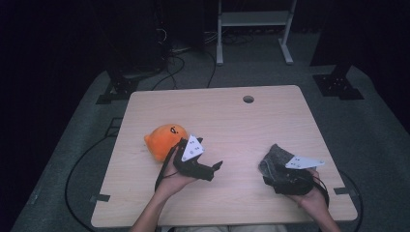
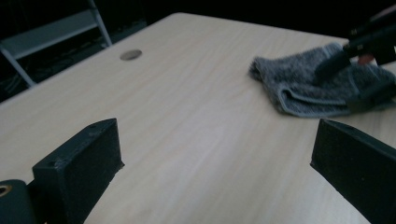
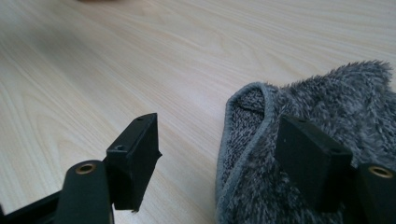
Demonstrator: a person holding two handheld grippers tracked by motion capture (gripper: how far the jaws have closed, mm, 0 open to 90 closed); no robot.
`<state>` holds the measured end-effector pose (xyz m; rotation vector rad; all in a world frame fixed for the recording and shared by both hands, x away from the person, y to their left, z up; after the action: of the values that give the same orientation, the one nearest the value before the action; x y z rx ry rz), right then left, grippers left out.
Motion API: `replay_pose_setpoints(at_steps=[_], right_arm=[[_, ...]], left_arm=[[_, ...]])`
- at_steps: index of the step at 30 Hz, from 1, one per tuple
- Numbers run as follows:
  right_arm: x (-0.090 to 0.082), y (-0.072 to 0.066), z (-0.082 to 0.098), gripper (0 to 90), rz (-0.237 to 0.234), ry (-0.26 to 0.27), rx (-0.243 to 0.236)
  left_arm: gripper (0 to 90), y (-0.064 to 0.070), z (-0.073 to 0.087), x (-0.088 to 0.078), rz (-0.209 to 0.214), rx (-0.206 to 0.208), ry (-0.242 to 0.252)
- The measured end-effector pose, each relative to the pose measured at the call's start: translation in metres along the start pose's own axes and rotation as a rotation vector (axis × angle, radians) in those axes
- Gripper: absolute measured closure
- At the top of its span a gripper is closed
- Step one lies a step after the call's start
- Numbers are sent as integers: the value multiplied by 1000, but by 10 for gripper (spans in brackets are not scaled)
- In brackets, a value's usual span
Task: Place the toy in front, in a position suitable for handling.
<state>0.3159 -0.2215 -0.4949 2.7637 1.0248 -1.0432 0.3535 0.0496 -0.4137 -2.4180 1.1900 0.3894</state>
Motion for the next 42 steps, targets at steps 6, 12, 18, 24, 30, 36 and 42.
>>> replay_pose_setpoints(at_steps=[6, 12, 18, 24, 30, 36, 42], right_arm=[[1, 2, 0, 290, 1, -4, 2], [-1, 2, 1, 291, 5, 1, 4], [1, 0, 1, 292, 6, -9, -10], [2, -3, 2, 292, 0, -16, -21], [1, -2, 2, 293, -1, -13, -20], [2, -4, 2, 294, -1, -20, -31], [3, -3, 2, 295, -1, -23, -27]], left_arm=[[10, -18, -16, -6, -38, 16, 32], [10, -33, -11, -19, -74, 7, 41], [10, -50, -2, -33, -125, -8, 58], [10, -71, 8, -49, -189, -20, 59], [10, -89, 24, -58, -255, -35, 34], [11, -102, 47, -57, -280, -60, -10], [11, -111, 69, -53, -297, -110, -46]])
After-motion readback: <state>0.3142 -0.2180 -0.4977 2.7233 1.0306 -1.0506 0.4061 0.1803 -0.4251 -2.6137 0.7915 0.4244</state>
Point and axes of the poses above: each handheld gripper's, and its own axes: x roughly forward along the jaws, z roughly out of its underside, y roughly to its right, the point moved 6 cm from there along x, roughly forward along the jaws, and after that the axes turned 7 degrees about x, right-handed, at the moved point
